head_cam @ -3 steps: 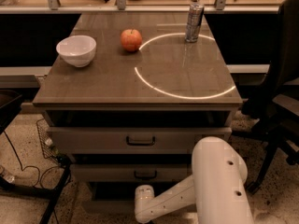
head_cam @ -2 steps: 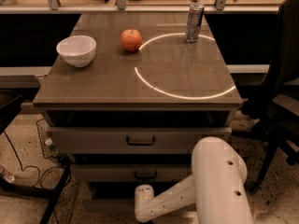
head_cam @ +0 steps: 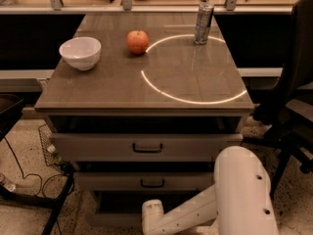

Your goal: Open bottom drawer

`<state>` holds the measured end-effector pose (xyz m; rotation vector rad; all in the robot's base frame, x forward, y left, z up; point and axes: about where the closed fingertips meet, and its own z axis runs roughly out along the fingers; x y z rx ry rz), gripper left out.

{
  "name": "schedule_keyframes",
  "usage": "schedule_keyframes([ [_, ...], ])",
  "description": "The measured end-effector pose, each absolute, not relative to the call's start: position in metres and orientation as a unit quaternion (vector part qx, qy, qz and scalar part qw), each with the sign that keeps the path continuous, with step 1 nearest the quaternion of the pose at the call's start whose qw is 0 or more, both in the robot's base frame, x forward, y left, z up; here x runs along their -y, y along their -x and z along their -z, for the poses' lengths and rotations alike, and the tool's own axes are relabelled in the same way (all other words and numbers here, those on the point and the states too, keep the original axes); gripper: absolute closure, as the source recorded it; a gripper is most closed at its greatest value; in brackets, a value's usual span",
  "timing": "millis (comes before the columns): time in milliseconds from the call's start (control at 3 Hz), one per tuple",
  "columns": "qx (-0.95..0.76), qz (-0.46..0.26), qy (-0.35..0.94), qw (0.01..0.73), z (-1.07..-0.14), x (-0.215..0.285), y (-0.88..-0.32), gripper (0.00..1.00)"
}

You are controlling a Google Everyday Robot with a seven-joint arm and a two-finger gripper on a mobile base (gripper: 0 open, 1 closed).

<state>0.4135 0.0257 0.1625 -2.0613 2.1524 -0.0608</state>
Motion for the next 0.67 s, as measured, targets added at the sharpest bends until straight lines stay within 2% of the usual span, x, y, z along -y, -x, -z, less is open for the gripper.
schedule_keyframes([
  [667, -0.722, 0.033, 0.687, 0.081, -0.1786, -0.0238, -0.3981, 1.0],
])
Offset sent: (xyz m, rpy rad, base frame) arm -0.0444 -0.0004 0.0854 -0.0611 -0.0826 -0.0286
